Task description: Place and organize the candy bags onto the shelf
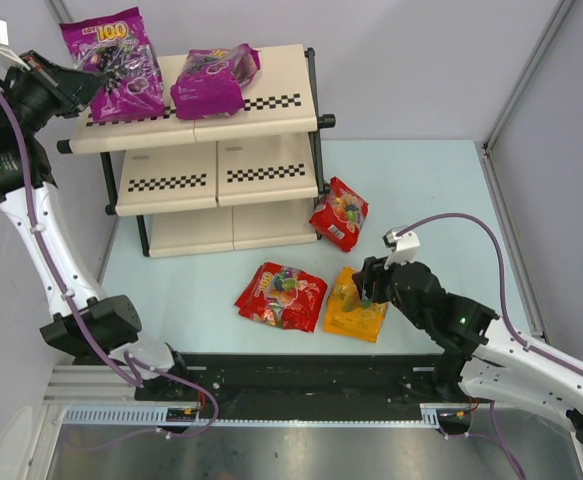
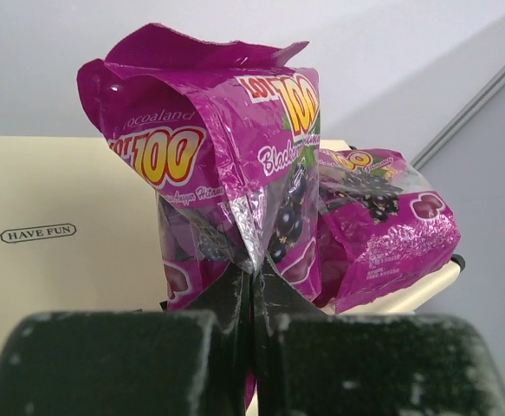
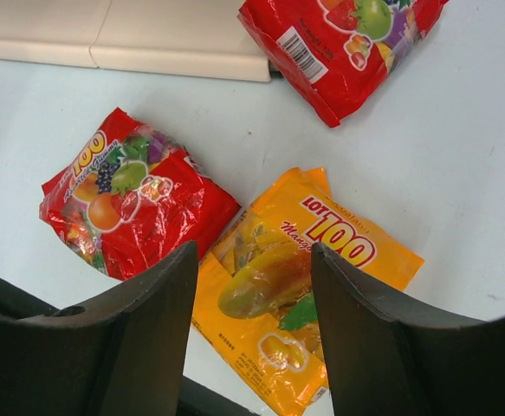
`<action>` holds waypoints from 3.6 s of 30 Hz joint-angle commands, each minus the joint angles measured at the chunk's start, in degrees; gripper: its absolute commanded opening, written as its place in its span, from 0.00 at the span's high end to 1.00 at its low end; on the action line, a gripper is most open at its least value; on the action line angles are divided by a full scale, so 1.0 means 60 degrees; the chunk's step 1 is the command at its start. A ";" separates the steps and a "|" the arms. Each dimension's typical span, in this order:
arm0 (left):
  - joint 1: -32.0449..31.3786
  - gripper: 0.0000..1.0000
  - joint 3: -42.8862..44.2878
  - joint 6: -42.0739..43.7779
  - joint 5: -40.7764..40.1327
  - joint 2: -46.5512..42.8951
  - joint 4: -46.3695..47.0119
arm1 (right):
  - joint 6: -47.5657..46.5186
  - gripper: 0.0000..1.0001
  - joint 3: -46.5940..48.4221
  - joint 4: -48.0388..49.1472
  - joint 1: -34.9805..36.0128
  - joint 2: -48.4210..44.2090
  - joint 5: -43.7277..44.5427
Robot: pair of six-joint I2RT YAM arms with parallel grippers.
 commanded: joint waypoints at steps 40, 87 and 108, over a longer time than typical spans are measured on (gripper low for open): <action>-0.0936 0.89 0.0411 -0.0685 0.1389 0.1043 0.1225 | -0.0047 0.38 -0.0156 0.0236 -0.0296 -0.0141 -0.0393; -0.0423 0.13 0.0894 0.1233 -0.4103 0.0442 -0.0856 | -0.5086 0.24 1.3370 0.4017 -0.3181 0.8908 -0.3174; -0.1683 0.24 0.2373 0.2874 -0.6902 0.2068 -0.2248 | -0.4983 0.24 1.8345 0.3078 -0.3651 1.3452 -0.4245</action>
